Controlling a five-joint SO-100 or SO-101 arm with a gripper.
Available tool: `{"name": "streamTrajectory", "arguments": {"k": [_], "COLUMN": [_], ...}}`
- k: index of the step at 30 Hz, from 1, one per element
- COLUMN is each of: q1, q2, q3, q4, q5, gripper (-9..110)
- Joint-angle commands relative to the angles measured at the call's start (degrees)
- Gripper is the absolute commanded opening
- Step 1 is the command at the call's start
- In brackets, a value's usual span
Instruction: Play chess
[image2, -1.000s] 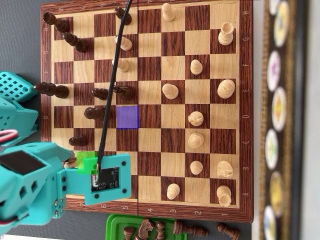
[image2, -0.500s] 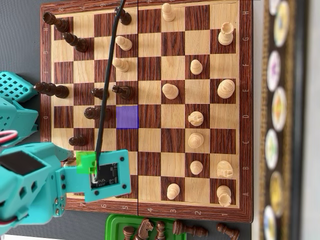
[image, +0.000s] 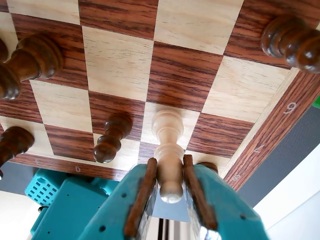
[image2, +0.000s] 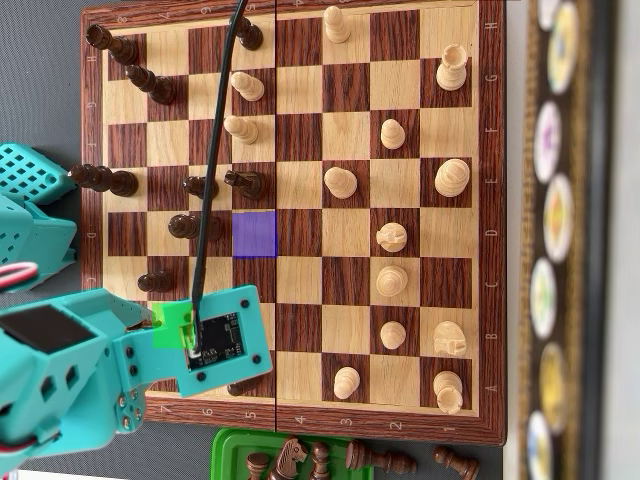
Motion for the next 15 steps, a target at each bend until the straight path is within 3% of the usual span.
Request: {"name": "streamTrajectory", "arguments": {"k": [1, 15], "q1": [0.4, 0.3], "q2": [1.8, 1.9], "q3": [-0.2, -0.2], "q4": [0.4, 1.8], "q5": [-0.4, -2.1], "gripper": [3, 3]}}
